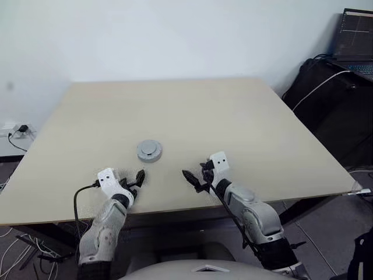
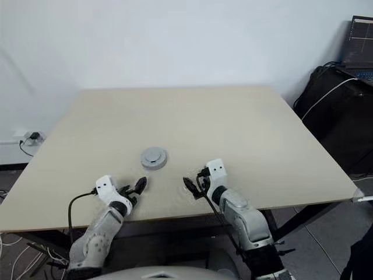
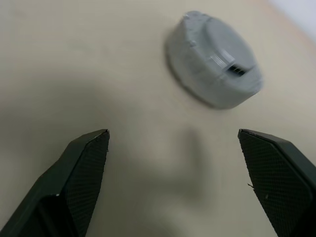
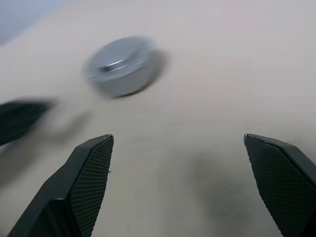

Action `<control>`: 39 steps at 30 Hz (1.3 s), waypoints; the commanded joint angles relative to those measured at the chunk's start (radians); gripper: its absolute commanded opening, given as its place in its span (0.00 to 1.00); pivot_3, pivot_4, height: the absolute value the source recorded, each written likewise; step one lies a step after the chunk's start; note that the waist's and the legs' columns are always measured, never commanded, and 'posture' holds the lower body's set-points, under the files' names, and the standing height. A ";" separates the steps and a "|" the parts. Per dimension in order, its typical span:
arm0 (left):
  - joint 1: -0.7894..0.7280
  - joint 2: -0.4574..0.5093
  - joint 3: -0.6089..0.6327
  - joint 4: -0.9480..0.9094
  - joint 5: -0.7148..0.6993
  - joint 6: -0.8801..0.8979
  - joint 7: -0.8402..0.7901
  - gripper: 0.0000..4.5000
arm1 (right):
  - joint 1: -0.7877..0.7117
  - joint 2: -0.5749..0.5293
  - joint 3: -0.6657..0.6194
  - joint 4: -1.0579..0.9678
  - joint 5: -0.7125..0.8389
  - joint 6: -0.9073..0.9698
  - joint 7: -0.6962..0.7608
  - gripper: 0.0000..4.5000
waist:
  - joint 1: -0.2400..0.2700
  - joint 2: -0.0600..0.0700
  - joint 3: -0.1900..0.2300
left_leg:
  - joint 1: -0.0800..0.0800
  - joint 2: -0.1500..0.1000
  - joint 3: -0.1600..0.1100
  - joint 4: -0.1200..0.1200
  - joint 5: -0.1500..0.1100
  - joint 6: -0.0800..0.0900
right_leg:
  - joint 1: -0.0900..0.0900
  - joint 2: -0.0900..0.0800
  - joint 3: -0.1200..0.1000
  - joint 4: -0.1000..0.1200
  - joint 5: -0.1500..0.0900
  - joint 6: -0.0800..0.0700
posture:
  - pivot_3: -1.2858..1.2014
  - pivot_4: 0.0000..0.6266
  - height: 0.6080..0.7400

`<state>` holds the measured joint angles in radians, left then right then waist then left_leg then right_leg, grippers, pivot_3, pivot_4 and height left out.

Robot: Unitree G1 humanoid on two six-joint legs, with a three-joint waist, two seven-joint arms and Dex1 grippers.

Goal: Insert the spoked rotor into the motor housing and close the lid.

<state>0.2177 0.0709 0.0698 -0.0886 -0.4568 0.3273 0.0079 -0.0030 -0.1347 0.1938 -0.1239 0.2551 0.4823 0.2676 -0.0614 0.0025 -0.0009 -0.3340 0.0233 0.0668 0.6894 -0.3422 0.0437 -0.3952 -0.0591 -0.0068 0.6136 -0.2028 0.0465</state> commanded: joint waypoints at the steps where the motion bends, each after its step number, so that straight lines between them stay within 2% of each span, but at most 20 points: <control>1: 0.042 -0.003 -0.066 -0.042 0.220 -0.163 0.069 0.99 | 0.029 0.021 -0.041 0.000 -0.095 -0.209 -0.086 1.00 | 0.006 0.000 0.001 | -0.001 0.000 0.000 0.000 0.000 0.000 | -0.001 0.000 0.000 0.000 0.000 0.000 | 0.52 0.00 1.00; 6: 0.085 -0.041 -0.125 -0.023 0.374 -0.307 0.112 0.99 | 0.108 0.045 -0.084 0.047 -0.204 -0.471 -0.190 1.00 | 0.030 0.000 0.001 | -0.010 -0.001 0.000 0.000 0.001 -0.002 | -0.009 -0.001 0.000 0.000 0.000 0.000 | 0.52 0.00 1.00; 10: 0.090 -0.046 -0.143 -0.002 0.460 -0.405 0.129 0.99 | 0.163 0.085 -0.128 0.078 -0.233 -0.608 -0.264 1.00 | 0.037 0.001 0.001 | -0.013 -0.001 0.001 0.000 0.001 -0.001 | -0.013 -0.001 0.000 0.000 0.000 0.000 | 0.52 0.00 1.00; 13: 0.084 -0.051 -0.136 0.020 0.504 -0.486 0.151 0.99 | 0.187 0.119 -0.169 0.087 -0.223 -0.652 -0.305 1.00 | 0.036 0.002 0.002 | -0.014 0.000 0.001 0.000 0.000 0.001 | -0.014 -0.001 0.001 0.000 0.000 0.000 | 0.52 0.00 1.00; 20: 0.069 -0.070 -0.121 0.070 0.545 -0.613 0.171 0.99 | 0.207 0.099 -0.171 0.169 -0.357 -0.831 -0.380 1.00 | 0.037 0.002 0.002 | -0.012 0.002 0.004 0.000 -0.001 0.003 | -0.014 -0.002 0.001 0.000 0.000 0.000 | 0.52 0.00 1.00; 29: 0.067 -0.101 -0.151 0.121 0.539 -0.674 0.126 0.99 | 0.194 0.138 -0.167 0.218 -0.207 -0.905 -0.251 1.00 | 0.036 0.002 0.002 | -0.012 0.004 0.005 0.000 -0.002 0.005 | -0.013 -0.002 0.002 0.000 0.000 0.000 | 0.52 0.00 1.00; 39: 0.038 -0.113 -0.133 0.142 0.495 -0.644 0.079 0.99 | 0.171 0.163 -0.207 0.241 -0.157 -0.871 -0.241 1.00 | 0.036 0.002 0.002 | -0.012 0.004 0.006 0.000 -0.002 0.005 | -0.013 -0.002 0.003 0.000 0.000 0.000 | 0.52 0.00 1.00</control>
<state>0.2718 -0.0359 -0.0590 0.0636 0.0458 -0.3117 0.0988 0.1889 0.0238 -0.0101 0.1278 0.0899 -0.3874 0.0203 -0.0254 0.0048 0.0013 -0.3462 0.0275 0.0725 0.6897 -0.3443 0.0492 -0.4087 -0.0614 -0.0043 0.6135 -0.2027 0.0463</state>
